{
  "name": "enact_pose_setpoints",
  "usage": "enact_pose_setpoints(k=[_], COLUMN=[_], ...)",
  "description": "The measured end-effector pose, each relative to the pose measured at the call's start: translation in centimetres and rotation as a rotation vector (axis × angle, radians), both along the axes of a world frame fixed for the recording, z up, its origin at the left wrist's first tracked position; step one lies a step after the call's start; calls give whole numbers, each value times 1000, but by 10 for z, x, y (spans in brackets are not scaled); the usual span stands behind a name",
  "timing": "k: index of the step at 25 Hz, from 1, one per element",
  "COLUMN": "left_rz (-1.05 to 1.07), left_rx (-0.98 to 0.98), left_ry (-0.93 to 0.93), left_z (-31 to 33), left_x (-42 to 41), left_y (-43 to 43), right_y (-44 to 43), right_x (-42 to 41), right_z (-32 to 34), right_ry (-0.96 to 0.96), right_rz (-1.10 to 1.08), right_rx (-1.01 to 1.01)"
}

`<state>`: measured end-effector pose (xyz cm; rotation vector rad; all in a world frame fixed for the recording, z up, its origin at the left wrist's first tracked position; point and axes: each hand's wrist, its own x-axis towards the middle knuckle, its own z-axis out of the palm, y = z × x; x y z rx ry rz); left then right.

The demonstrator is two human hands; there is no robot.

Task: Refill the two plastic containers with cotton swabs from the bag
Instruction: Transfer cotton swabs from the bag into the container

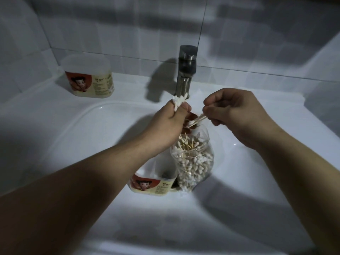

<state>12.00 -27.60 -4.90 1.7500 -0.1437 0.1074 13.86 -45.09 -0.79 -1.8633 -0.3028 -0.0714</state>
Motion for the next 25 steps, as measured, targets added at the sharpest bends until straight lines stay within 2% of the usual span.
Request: enact_pose_setpoints(k=[4, 7, 12, 15, 18, 21, 25], left_rz=[-108, -109, -107, -107, -55, -35, -138], left_rx=[62, 140, 100, 121, 119, 23, -7], left_ry=[-30, -39, 1, -6, -1, 43, 46], left_z=[-2, -4, -6, -7, -6, -3, 0], left_x=[-3, -2, 2, 2, 1, 0, -3], left_y=[-1, -1, 1, 1, 0, -1, -2], right_y=[9, 11, 8, 6, 2, 1, 12], right_x=[-3, -4, -1, 1, 2, 2, -1], right_z=[-7, -8, -5, -3, -1, -1, -10], right_ry=[-33, -33, 112, 96, 3, -32, -56], right_rz=[24, 3, -18, -70, -169, -186, -146], right_rx=[-94, -85, 291, 363, 289, 138, 3])
